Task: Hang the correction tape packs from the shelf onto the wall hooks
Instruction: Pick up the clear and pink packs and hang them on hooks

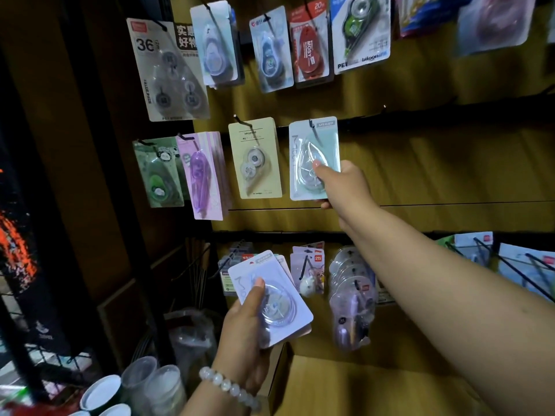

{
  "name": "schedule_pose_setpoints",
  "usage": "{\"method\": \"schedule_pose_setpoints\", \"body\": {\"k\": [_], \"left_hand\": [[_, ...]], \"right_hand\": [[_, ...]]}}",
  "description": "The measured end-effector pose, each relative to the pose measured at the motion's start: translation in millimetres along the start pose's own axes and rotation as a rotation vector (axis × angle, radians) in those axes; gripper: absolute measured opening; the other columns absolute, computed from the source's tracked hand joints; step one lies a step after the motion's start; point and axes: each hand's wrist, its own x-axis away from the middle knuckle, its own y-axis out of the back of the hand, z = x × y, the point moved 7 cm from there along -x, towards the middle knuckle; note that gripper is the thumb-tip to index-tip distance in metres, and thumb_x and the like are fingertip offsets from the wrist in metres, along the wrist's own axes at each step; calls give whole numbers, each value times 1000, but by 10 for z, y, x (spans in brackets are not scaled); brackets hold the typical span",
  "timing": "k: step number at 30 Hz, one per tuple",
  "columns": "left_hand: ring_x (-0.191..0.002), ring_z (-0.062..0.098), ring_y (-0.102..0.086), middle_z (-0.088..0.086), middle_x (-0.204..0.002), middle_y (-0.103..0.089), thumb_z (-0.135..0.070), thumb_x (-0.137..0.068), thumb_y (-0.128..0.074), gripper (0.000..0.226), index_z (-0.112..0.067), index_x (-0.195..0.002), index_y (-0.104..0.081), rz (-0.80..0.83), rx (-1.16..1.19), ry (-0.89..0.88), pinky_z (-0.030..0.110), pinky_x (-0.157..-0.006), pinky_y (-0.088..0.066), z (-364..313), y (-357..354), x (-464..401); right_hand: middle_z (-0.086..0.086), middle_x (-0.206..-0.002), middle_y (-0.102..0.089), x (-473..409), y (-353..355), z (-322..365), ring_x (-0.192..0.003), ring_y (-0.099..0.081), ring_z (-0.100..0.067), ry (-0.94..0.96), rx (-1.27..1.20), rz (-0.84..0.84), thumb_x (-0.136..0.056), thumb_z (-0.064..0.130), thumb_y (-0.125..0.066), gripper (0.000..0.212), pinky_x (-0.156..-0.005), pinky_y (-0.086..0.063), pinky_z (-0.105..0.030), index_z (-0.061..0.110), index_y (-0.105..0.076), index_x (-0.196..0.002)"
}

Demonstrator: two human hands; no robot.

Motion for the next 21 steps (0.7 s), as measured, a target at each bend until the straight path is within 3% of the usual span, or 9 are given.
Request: {"method": "schedule_pose_setpoints", "body": {"k": [5, 10, 12, 14, 17, 21], "left_hand": [[-104, 51, -64, 30, -115, -67, -34, -88, -62, 44, -4, -121, -62, -27, -35, -8, 59, -64, -57, 31, 16, -37], [-108, 49, -63, 28, -115, -69, -40, -78, -68, 55, -4, -120, -64, -39, -82, -52, 71, -90, -46, 46, 61, -60], [-109, 49, -62, 28, -116, -67, -37, -81, -67, 52, -2, -120, -64, -35, -71, -60, 70, -93, -45, 66, 62, -44], [-106, 46, -65, 28, -115, -68, -36, -79, -70, 53, -1, -118, -65, -29, -75, -62, 68, -93, -46, 93, 55, -19], [-98, 39, -68, 26, -113, -70, -29, -82, -69, 44, 0, -115, -67, -2, -80, -75, 58, -92, -53, 146, 33, 32], [-102, 42, -67, 26, -113, -70, -22, -79, -68, 47, 1, -119, -65, 40, -76, -78, 49, -78, -60, 205, -7, 76]], "right_hand": [[-5, -101, -67, -270, 30, -163, -66, -62, -16, -75, 131, -29, -90, 45, -58, 43, -45, -42, -21, 10, -58, -114], [-9, -87, -57, -4, 219, -515, -69, -54, -22, -163, 288, -64, -82, 57, -59, 56, -52, -37, -27, 4, -55, -101], [-11, -80, -47, 306, 209, -657, -66, -45, -23, -164, 265, 27, -85, 52, -59, 53, -55, -30, -28, -1, -55, -89], [-11, -76, -46, 679, 121, -849, -62, -41, -23, -244, 223, 188, -87, 50, -58, 57, -53, -26, -28, -7, -58, -89], [-1, -67, -53, 1149, 8, -1078, -53, -46, -11, -368, 211, 391, -87, 49, -59, 36, -45, -27, -24, 16, -56, -74], [10, -47, -61, 1460, -37, -1213, -32, -50, 4, -423, 69, 489, -87, 21, -67, 19, -33, -32, -11, 18, -60, -70]]}}
